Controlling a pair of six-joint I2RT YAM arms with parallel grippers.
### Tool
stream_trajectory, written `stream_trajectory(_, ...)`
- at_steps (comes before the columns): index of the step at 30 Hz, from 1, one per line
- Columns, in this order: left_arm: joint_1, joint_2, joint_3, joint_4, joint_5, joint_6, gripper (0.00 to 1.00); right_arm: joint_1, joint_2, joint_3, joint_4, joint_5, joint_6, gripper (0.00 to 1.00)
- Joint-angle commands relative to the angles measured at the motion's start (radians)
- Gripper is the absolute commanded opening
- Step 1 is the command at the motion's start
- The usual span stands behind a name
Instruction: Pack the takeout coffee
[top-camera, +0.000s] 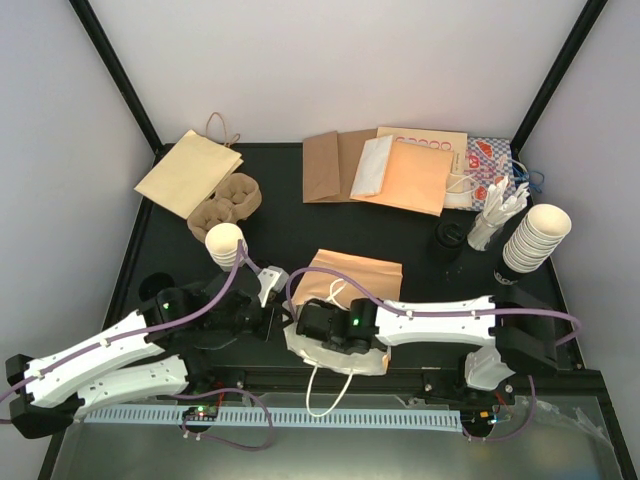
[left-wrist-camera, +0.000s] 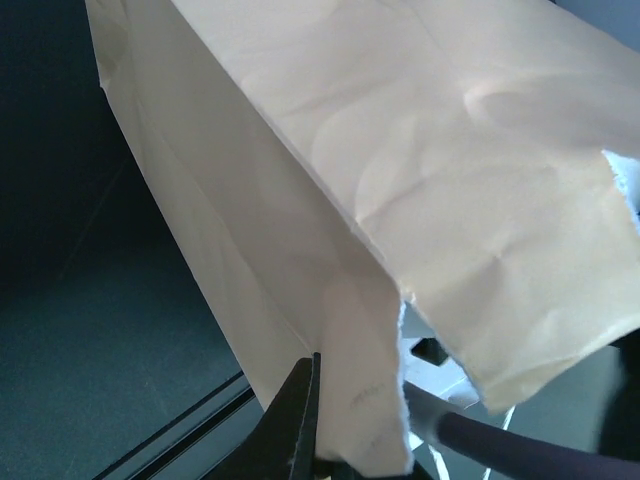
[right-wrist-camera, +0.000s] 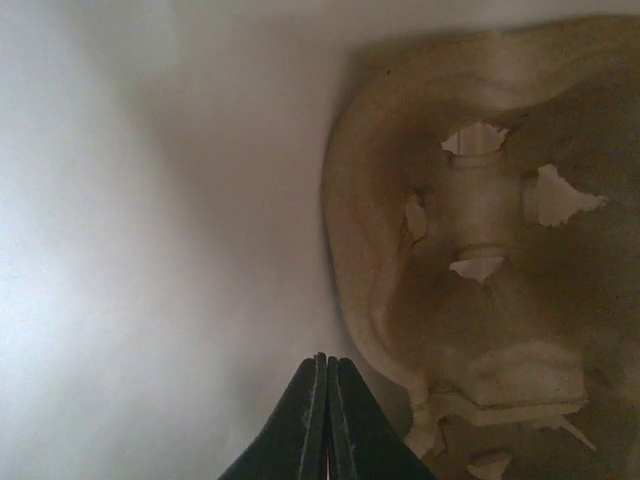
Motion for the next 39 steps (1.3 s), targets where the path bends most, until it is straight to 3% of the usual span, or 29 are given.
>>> stream_trajectory(1,-0.005,-0.003,0.001,0.028,0.036,0.009,0.02,0.003,0.053,0.02,0.005,0.119,0.006,0.03)
stream_trajectory(9,-0.005,-0.008,-0.005,0.061,0.071,-0.008,0.01,0.002,0.102,0.008,0.067,0.22,0.009,0.03)
stream_trajectory(39,-0.006,-0.011,0.039,0.037,0.099,-0.024,0.02,-0.095,0.234,-0.015,0.108,0.29,-0.01,0.03)
